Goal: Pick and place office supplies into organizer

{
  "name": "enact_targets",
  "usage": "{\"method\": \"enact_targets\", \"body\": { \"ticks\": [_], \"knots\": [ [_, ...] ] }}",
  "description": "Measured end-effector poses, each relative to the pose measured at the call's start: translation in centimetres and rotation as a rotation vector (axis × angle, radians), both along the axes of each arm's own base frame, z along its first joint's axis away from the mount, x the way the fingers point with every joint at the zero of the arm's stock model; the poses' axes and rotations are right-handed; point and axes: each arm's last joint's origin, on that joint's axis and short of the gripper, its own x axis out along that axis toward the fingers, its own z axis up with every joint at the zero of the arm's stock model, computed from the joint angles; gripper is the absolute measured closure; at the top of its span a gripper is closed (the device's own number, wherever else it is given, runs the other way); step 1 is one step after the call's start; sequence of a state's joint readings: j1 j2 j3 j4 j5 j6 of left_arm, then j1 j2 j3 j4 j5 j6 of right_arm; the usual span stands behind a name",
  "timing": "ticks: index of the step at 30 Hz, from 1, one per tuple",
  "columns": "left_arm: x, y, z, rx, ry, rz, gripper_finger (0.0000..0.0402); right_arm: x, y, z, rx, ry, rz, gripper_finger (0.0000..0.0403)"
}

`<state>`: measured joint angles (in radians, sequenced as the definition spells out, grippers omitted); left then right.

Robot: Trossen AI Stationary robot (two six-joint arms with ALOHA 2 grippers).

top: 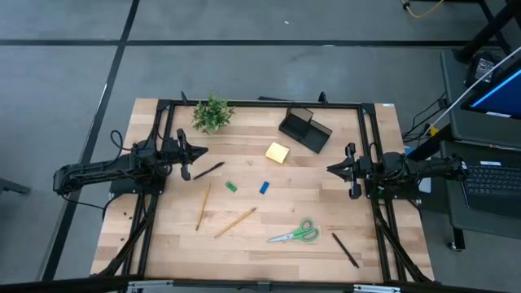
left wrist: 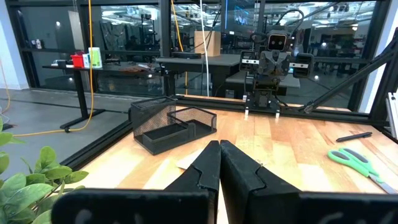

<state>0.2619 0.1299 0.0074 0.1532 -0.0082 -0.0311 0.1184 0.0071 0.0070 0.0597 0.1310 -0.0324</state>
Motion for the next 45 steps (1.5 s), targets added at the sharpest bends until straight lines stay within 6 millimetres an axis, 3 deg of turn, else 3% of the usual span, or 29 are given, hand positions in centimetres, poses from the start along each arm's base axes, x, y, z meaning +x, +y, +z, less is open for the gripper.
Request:
{"method": "enact_targets", "body": {
  "ticks": [45],
  "knots": [
    [0.0,0.0,0.01,-0.033,-0.01,-0.001,0.0398,0.0,0.0,-0.01,0.0,0.0,0.0,0.0373]
  ]
}}
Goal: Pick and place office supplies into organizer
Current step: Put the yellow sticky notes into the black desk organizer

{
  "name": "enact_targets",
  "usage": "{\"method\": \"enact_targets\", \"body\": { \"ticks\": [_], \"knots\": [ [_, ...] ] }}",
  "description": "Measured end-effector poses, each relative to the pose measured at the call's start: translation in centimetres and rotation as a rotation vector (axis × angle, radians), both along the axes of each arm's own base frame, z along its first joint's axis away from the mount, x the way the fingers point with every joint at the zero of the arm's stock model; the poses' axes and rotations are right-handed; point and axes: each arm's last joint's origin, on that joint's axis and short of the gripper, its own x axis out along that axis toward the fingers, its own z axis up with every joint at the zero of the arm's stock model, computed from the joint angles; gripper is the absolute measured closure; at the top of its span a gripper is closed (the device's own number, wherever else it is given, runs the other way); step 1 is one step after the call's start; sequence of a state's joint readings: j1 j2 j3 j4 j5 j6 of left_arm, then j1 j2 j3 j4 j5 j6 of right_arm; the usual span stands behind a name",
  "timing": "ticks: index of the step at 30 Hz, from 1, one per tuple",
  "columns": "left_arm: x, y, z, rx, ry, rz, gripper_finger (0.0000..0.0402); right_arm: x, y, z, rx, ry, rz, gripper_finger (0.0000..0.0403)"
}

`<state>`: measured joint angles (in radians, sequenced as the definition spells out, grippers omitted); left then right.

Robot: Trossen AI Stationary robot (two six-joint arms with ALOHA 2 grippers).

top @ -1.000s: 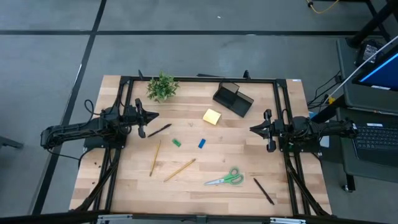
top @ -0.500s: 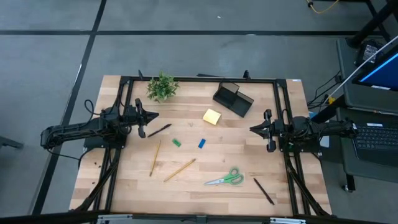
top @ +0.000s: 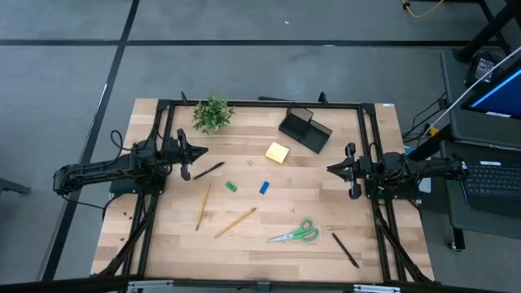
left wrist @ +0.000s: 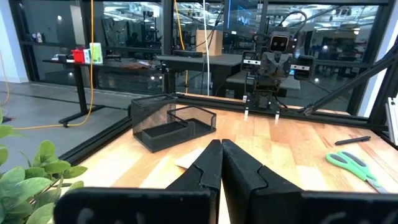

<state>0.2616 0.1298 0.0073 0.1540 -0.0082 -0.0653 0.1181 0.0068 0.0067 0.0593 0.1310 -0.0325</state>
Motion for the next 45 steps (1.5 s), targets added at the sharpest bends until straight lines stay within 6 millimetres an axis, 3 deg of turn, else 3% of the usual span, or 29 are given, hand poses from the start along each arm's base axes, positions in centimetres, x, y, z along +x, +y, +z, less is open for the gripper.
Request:
{"method": "enact_targets", "body": {
  "ticks": [16,22,45],
  "knots": [
    [0.0,0.0,-0.1,0.027,0.018,0.001,0.0398,0.0,0.0,0.03,-0.005,-0.002,-0.001,0.0373],
    [0.0,0.01,-0.23,0.029,0.033,0.002,0.0398,-0.01,-0.07,0.12,-0.103,-0.01,-0.032,0.0373],
    [-0.07,0.24,-0.19,0.131,0.063,0.09,0.0398,-0.01,-0.08,0.11,0.105,-0.013,-0.019,0.0373]
  ]
}}
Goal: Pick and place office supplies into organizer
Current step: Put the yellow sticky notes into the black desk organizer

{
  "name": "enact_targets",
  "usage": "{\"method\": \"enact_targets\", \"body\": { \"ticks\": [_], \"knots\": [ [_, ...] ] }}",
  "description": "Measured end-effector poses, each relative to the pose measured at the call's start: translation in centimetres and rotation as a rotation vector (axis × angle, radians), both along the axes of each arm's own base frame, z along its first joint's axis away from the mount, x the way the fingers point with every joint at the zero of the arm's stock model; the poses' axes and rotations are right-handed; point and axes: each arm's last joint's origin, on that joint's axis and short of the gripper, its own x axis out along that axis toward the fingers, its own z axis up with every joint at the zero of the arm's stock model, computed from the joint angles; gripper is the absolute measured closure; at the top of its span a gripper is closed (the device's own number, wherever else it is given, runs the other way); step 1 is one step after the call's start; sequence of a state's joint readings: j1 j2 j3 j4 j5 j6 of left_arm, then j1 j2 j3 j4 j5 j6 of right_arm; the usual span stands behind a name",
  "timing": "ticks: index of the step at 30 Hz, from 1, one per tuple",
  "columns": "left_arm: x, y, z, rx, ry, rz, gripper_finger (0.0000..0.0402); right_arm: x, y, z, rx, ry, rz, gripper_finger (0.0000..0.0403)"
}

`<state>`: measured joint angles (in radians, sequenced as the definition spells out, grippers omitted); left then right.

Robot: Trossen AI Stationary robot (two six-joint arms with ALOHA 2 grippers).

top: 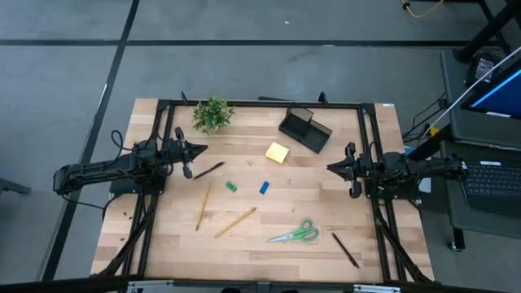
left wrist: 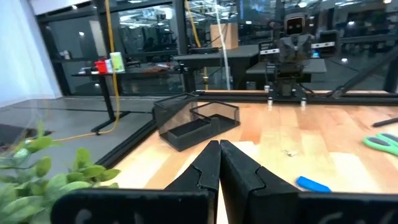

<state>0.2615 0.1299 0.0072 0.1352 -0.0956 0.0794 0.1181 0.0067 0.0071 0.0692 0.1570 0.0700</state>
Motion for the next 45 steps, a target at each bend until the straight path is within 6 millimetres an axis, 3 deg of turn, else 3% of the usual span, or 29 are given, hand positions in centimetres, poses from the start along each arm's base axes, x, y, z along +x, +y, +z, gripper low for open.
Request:
{"method": "enact_targets", "body": {
  "ticks": [9,14,24,29,34,45],
  "knots": [
    [0.0,-0.1,0.1,-0.017,0.004,-0.027,0.0398,0.0,0.0,0.4,-0.017,-0.043,-0.004,0.0391],
    [0.1,-0.1,1.3,-0.035,-0.013,-0.028,0.0398,-0.1,-0.1,0.7,-0.011,-0.067,-0.04,0.0395],
    [0.7,0.0,2.4,-0.058,0.077,-0.075,0.0398,0.8,0.0,4.1,-0.048,0.008,-0.048,0.0397],
    [1.2,-0.2,2.9,-0.125,0.088,-0.189,0.0398,2.7,0.2,4.2,-0.014,0.152,-0.044,0.0398],
    [1.6,-0.2,3.0,-0.131,0.11,-0.193,0.0398,5.4,0.5,4.7,-0.002,0.228,-0.044,0.0396],
    [2.5,0.1,2.5,-0.124,0.146,-0.178,0.0398,13.7,1.5,6.7,-0.075,0.578,-0.043,0.0392]
  ]
}}
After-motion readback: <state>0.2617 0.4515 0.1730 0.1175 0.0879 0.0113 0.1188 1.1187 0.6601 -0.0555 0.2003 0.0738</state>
